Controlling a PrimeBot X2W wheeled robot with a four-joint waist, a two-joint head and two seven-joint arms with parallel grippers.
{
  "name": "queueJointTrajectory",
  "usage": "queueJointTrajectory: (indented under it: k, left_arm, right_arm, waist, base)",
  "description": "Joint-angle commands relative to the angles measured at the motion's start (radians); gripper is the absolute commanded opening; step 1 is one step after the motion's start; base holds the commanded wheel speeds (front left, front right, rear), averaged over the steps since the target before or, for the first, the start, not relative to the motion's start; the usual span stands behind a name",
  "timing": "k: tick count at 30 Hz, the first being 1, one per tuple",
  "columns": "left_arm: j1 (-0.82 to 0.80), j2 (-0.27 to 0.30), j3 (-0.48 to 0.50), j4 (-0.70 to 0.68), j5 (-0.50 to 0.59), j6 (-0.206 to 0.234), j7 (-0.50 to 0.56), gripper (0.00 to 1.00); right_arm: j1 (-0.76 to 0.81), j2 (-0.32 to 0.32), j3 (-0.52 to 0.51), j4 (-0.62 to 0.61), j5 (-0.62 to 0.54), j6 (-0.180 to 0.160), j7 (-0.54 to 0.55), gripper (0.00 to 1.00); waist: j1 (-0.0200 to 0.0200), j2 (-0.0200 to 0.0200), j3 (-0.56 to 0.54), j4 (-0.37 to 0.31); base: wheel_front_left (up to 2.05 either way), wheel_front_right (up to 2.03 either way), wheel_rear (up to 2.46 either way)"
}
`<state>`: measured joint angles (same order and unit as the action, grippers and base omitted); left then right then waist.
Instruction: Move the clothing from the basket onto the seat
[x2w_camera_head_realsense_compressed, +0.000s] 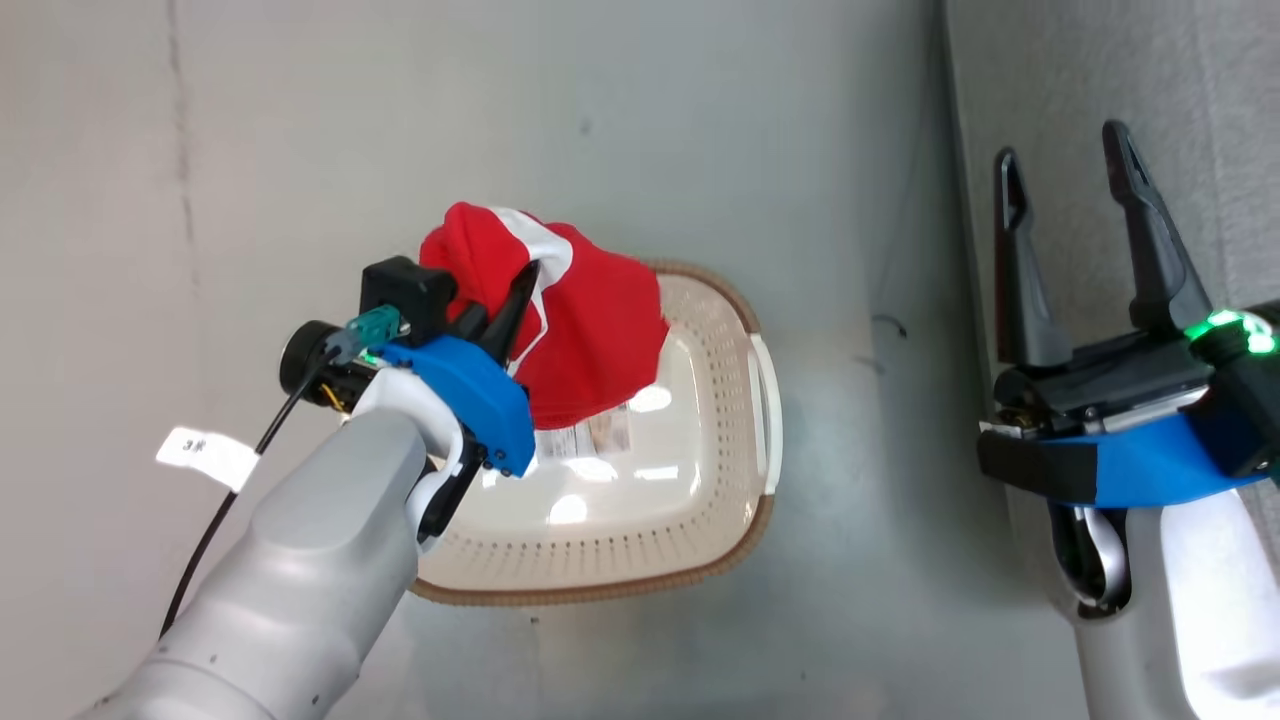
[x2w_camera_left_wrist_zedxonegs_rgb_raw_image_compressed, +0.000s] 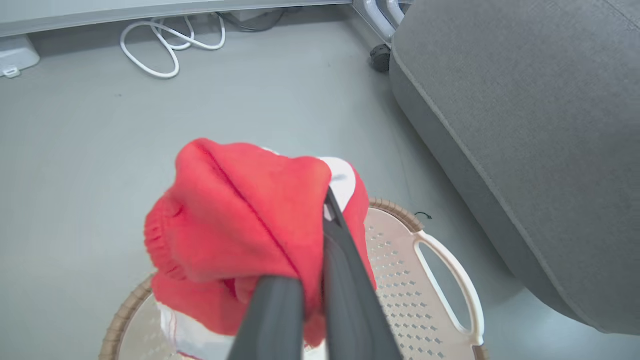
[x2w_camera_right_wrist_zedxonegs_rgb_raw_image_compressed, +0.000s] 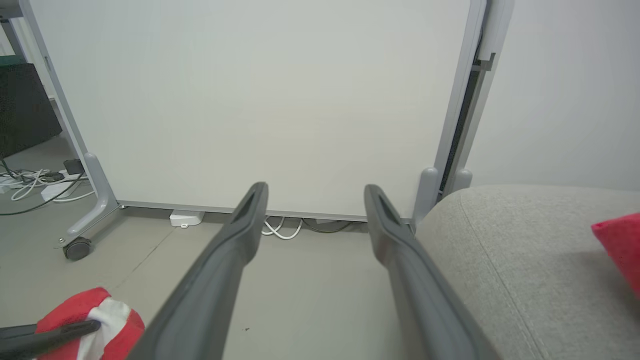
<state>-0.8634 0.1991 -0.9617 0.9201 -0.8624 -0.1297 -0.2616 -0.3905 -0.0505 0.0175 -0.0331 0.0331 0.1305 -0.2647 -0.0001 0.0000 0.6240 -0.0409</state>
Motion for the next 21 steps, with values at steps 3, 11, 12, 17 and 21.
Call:
queueJointTrajectory:
  k: [3,11,12,17,21]
  left_arm:
    - [0.051,0.009,0.082,-0.044,0.068,-0.001,-0.005,0.00]
    - [0.132,0.013,0.214,-0.133,0.192,-0.001,-0.005,0.00]
    - [0.141,0.012,0.229,-0.144,0.205,-0.001,-0.005,0.00]
    - [0.173,0.015,0.288,-0.218,0.266,-0.001,-0.005,0.00]
    - [0.187,0.023,0.321,-0.292,0.314,-0.001,-0.005,0.00]
  right_arm:
    - [0.030,0.000,-0.004,0.018,0.008,0.000,0.000,1.00]
    - [0.068,0.000,-0.007,0.041,0.026,0.000,0.001,1.00]
    - [0.075,0.000,-0.006,0.044,0.028,0.000,0.001,1.00]
    - [0.105,0.000,-0.009,0.056,0.042,0.000,0.000,1.00]
    - [0.129,0.000,-0.014,0.063,0.047,0.000,0.001,1.00]
  waist:
    - [0.0001,0.0000,-0.100,0.021]
    - [0.0001,0.0000,-0.209,0.030]
    - [0.0001,0.0000,-0.224,0.030]
    - [0.0001,0.0000,-0.288,0.033]
    - [0.0001,0.0000,-0.331,0.031]
  base:
    - [0.00,0.00,0.00]
    - [0.00,0.00,0.00]
    - [0.00,0.00,0.00]
    - [0.00,0.00,0.00]
    - [0.00,0.00,0.00]
